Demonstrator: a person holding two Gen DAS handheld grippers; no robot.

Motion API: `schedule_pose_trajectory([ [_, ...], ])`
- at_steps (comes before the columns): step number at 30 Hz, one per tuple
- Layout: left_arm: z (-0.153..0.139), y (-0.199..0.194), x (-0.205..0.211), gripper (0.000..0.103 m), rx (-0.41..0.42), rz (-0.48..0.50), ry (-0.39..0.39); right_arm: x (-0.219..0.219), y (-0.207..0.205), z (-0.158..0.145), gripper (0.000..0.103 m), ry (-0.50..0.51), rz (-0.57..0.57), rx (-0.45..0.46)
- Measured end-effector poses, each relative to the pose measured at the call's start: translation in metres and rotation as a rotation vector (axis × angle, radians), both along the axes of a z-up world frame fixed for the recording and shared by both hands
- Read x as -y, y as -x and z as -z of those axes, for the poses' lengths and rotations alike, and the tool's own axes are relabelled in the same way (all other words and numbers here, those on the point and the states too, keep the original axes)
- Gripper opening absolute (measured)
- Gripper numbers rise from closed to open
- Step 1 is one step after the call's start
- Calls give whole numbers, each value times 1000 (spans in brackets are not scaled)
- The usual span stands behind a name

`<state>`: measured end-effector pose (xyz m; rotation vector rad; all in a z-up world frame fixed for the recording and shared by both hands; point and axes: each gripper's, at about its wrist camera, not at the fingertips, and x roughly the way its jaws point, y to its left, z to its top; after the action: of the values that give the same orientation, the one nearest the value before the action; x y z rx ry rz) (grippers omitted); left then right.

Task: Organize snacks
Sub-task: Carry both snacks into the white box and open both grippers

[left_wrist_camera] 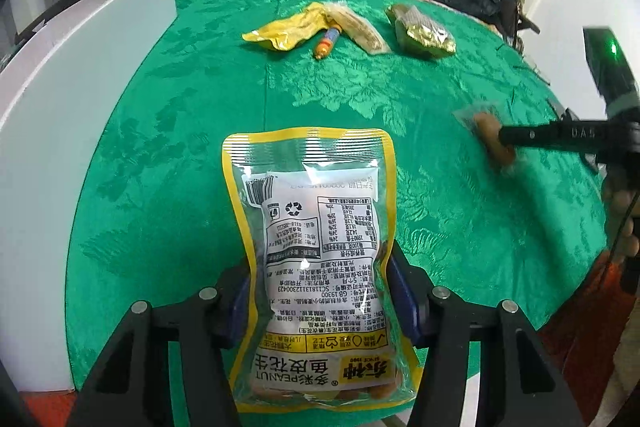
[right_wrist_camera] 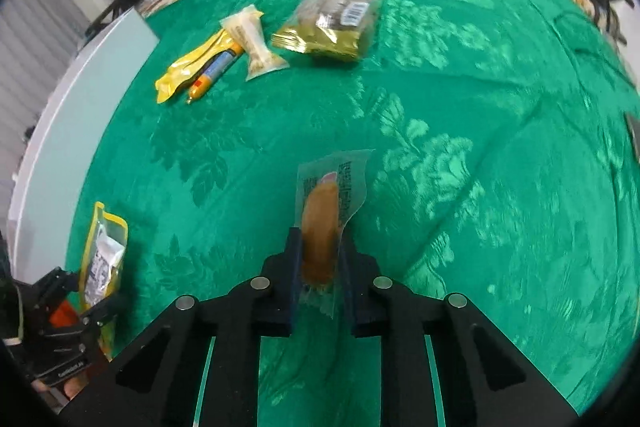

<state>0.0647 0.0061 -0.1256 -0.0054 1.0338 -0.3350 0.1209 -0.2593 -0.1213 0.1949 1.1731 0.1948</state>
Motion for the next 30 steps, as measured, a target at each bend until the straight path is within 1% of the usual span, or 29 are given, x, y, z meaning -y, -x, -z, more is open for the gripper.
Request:
schedule_pose_trajectory([
  [3,-5,1,-4,57,10,-5,17,9,4,1,16,-84,37,-14],
  [5,-8,2,-7,57,16,-10,28,15,3,-1,11,-141,60,-13],
  [7,-11,2,-11,57,21,-20,39,24,4,-3,9,-215,91,-16],
  [9,-12,2,-16,57,23,-32,51,31,5,-6,9,-258,117,-10],
  [10,-12,2,-20,57,22,-42,60,38,6,-9,10,-289,150,6],
  [11,-12,2,-23,57,20,-49,69,44,5,-10,15,-312,177,11],
  [13,-12,1,-28,57,14,-64,87,56,4,-11,16,-332,235,8],
  [15,-11,0,-31,57,10,-73,98,56,3,-14,23,-290,234,4],
  [16,-11,0,-33,57,9,-76,102,51,1,-17,28,-247,216,0],
  [17,-11,-1,-33,57,8,-77,104,45,-1,-17,39,-213,201,-9],
  [18,-10,-1,-32,57,7,-78,107,39,-3,-17,46,-179,183,-18],
  [19,-10,0,-32,57,7,-77,107,29,-5,-14,60,-139,156,-27],
  [20,-10,0,-31,57,7,-74,107,16,-8,-11,62,-80,119,-29],
  [21,-10,0,-29,57,7,-70,105,-2,-11,-4,62,7,66,-34],
  [22,-10,0,-29,57,8,-67,103,-13,-12,2,59,62,25,-46],
  [23,-11,1,-29,57,10,-64,102,-34,-13,13,55,186,-55,-59],
  [24,-12,2,-29,57,12,-62,102,-49,-12,17,53,310,-107,-38],
  [25,-13,3,-30,57,14,-63,103,-58,-11,16,45,351,-148,-8],
  [26,-14,4,-31,57,15,-65,106,-57,-14,14,31,335,-136,-23],
  [27,-17,4,-32,57,16,-68,113,-54,-17,11,25,321,-117,-30],
  [28,-19,5,-34,57,18,-70,119,-42,-20,8,24,243,-86,-54],
  [30,-27,6,-37,57,33,-75,141,-28,-21,2,24,177,-43,-53],
])
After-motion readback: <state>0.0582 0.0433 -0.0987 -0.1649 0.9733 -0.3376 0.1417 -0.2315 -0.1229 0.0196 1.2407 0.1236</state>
